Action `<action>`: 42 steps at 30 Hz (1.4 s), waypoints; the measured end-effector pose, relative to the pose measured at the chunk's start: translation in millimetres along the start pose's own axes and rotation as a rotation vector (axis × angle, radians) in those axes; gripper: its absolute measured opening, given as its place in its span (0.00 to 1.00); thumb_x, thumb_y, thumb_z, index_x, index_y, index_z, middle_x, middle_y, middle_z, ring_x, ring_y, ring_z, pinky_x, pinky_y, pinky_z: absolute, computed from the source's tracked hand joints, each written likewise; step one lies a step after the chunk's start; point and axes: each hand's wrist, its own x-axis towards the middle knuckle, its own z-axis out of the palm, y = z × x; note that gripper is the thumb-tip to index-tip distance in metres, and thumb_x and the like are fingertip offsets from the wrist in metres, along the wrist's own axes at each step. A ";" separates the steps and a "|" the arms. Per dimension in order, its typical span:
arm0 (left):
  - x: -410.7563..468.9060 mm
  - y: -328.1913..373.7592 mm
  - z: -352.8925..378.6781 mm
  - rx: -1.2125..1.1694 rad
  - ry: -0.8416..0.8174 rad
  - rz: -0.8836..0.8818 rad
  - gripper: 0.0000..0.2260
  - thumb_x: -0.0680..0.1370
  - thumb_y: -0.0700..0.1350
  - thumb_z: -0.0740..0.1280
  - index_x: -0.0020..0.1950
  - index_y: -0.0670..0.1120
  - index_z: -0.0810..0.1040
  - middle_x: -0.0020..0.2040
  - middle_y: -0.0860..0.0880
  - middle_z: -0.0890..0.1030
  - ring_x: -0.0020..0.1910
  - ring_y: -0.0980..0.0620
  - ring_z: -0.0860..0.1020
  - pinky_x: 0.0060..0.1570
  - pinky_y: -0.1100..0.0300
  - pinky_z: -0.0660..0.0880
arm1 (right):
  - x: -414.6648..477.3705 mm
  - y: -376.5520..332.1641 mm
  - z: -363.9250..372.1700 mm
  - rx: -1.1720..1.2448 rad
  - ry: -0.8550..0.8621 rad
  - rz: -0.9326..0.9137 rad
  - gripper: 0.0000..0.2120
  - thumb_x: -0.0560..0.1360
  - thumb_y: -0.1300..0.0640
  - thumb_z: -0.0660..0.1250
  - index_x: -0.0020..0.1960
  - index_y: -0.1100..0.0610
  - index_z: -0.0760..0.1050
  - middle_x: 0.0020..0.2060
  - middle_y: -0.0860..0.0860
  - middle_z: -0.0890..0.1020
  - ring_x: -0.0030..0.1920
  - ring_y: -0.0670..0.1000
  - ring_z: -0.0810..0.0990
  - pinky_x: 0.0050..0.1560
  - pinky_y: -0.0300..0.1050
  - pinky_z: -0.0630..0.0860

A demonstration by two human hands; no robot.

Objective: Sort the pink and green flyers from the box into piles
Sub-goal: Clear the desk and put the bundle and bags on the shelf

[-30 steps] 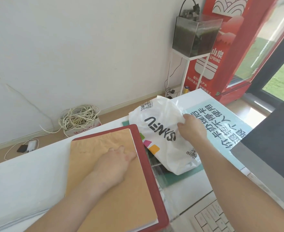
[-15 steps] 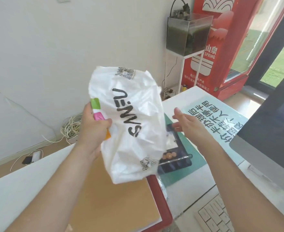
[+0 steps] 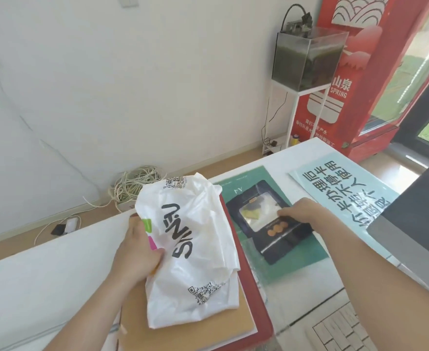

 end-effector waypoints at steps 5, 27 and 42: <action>3.8 -2.9 -1.9 0.016 0.000 -0.004 0.30 0.72 0.43 0.70 0.69 0.47 0.58 0.52 0.47 0.76 0.50 0.41 0.77 0.42 0.55 0.68 | -18.7 -18.6 -20.1 0.289 0.133 -0.103 0.14 0.75 0.55 0.69 0.57 0.61 0.77 0.45 0.55 0.81 0.47 0.57 0.80 0.52 0.51 0.78; -18.6 -109.8 -104.3 -0.036 0.109 0.389 0.22 0.78 0.47 0.63 0.72 0.52 0.67 0.69 0.48 0.71 0.67 0.49 0.68 0.64 0.61 0.62 | -138.7 -57.0 104.6 0.397 0.203 -0.119 0.08 0.75 0.60 0.68 0.41 0.64 0.80 0.37 0.61 0.83 0.35 0.57 0.79 0.39 0.51 0.78; -31.2 -129.6 -58.5 0.026 0.130 0.164 0.35 0.70 0.31 0.61 0.75 0.51 0.60 0.69 0.45 0.70 0.59 0.43 0.74 0.49 0.56 0.69 | -142.3 -58.0 157.0 -0.277 0.378 -0.177 0.18 0.79 0.42 0.55 0.61 0.53 0.70 0.57 0.55 0.72 0.59 0.58 0.67 0.53 0.53 0.71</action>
